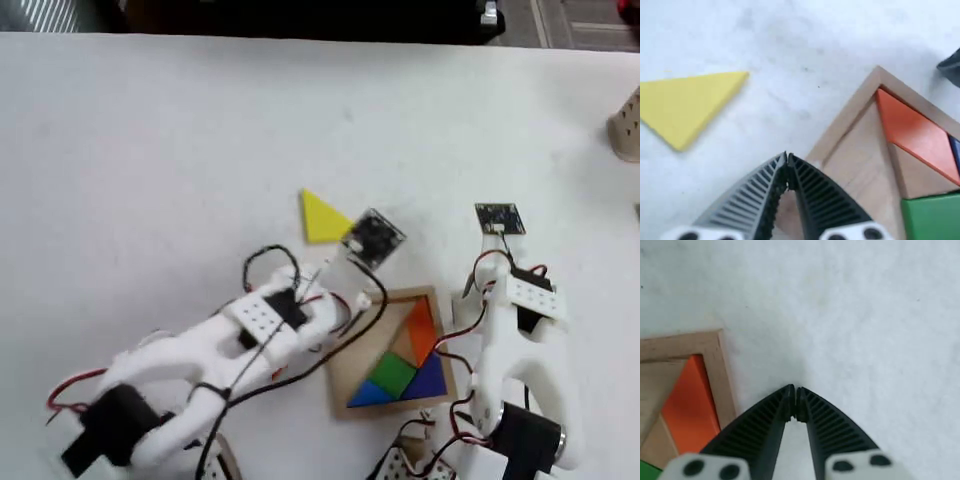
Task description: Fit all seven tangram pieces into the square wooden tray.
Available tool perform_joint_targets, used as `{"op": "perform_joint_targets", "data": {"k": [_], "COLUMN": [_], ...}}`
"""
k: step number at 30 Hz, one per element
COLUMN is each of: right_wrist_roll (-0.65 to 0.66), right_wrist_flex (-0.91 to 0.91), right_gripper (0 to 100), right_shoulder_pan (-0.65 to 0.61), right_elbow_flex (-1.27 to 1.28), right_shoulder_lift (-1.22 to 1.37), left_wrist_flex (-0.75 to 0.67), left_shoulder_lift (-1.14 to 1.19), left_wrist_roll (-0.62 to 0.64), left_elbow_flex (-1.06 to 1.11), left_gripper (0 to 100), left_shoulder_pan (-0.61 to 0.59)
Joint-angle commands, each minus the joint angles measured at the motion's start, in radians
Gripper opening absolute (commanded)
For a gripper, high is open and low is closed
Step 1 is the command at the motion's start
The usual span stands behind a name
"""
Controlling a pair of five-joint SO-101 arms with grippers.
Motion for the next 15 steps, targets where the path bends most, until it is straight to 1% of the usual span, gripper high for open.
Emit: {"op": "perform_joint_targets", "data": {"k": [1,5,9,15], "right_wrist_roll": [0.009,0.009,0.009,0.009], "right_wrist_flex": [-0.012,-0.012,-0.012,-0.012], "right_gripper": [1.8,1.8,1.8,1.8], "right_shoulder_pan": [-0.001,-0.004,-0.005,-0.007], "right_elbow_flex": [-0.009,-0.009,-0.009,-0.009], "right_shoulder_lift": [-0.038,-0.038,-0.038,-0.038], "left_wrist_flex": [-0.012,-0.011,-0.011,-0.017], "left_shoulder_lift": [-0.219,-0.424,-0.565,-0.595], "left_wrist_roll": [0.008,0.008,0.008,0.002], "left_elbow_flex": [0.054,0.127,0.183,0.212], "left_gripper": [4,4,4,4], "left_shoulder_pan": [-0.087,-0.199,-0.311,-0.486]}}
